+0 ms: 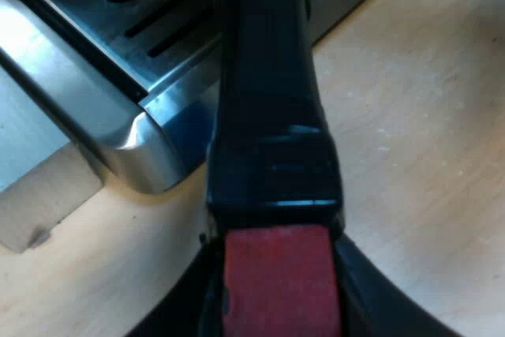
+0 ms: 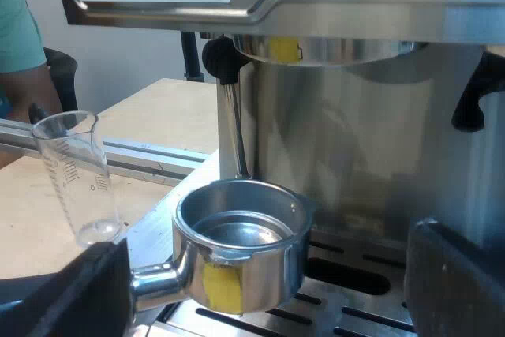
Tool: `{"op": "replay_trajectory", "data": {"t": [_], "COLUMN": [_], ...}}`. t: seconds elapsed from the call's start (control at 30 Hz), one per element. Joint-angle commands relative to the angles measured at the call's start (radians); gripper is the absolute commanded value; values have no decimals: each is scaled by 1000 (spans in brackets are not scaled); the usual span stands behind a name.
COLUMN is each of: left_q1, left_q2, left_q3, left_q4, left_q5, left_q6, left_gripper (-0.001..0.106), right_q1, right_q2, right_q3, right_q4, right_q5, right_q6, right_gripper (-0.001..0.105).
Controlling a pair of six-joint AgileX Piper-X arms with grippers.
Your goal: Put the handle in the coffee machine
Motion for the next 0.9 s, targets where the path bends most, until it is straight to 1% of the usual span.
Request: {"op": "replay_trajectory", "data": {"t": [0.03,0.1,0.2,0.33,0.47,0.5,0.57,0.9], "left_q1": [12,35,61,85,85,85,85,85], "left_q2": [-13,-13,-13,-13,-13,-13,-13,-13], "left_q3": [-18,-18,-18,-18,-21,-24,-30,-30], "left_q4": [-27,-27,-27,-21,11,40,77,90], "left_q5": [77,77,77,107,126,144,149,178], "left_q6": [33,48,53,53,53,53,60,69], "left_gripper": [0,0,0,0,0,0,0,0], "right_q1": [3,3,3,3,3,3,3,3], "right_q2": [1,1,1,1,1,1,1,1], "right_q3": [-1,-1,-1,-1,-1,-1,-1,-1], "right_q4": [-14,-14,-14,-14,-14,-14,-14,-14], "right_q5": [5,5,5,5,5,5,5,5], "right_q6": [-7,-7,-7,-7,-7,-7,-7,-7], "right_gripper": [72,72,72,72,72,72,72,72]}}
